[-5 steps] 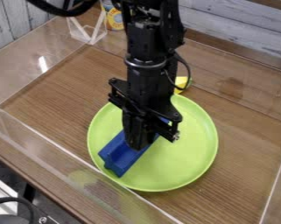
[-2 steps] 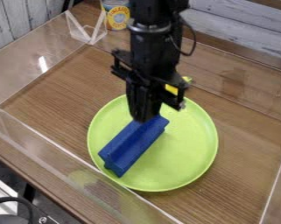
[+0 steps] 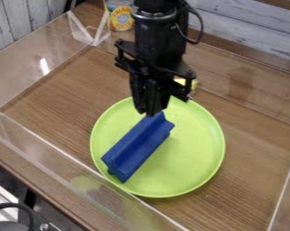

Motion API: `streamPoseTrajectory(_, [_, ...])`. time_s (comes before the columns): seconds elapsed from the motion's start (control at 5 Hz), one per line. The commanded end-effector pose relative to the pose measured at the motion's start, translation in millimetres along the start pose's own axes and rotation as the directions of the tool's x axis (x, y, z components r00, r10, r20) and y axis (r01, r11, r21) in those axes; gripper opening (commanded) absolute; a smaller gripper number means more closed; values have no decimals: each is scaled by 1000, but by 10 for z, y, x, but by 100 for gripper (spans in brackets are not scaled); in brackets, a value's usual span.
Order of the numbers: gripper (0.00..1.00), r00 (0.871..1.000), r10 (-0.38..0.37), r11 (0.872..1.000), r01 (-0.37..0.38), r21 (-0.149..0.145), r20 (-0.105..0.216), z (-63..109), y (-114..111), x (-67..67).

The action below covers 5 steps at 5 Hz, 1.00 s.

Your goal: Put the blue object in the green plate

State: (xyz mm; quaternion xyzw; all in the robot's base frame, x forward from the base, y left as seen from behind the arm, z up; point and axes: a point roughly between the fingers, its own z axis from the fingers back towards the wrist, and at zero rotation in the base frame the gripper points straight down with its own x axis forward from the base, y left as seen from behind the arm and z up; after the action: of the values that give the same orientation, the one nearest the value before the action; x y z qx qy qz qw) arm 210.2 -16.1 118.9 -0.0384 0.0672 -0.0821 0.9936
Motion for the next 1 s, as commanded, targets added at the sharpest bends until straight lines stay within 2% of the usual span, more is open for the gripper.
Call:
streamPoseTrajectory(0.0, [100, 999, 10, 1000, -11, 5, 48, 67, 29, 35])
streamPoseTrajectory(0.8, [100, 999, -7, 1000, 6, 9, 54, -86, 39, -16])
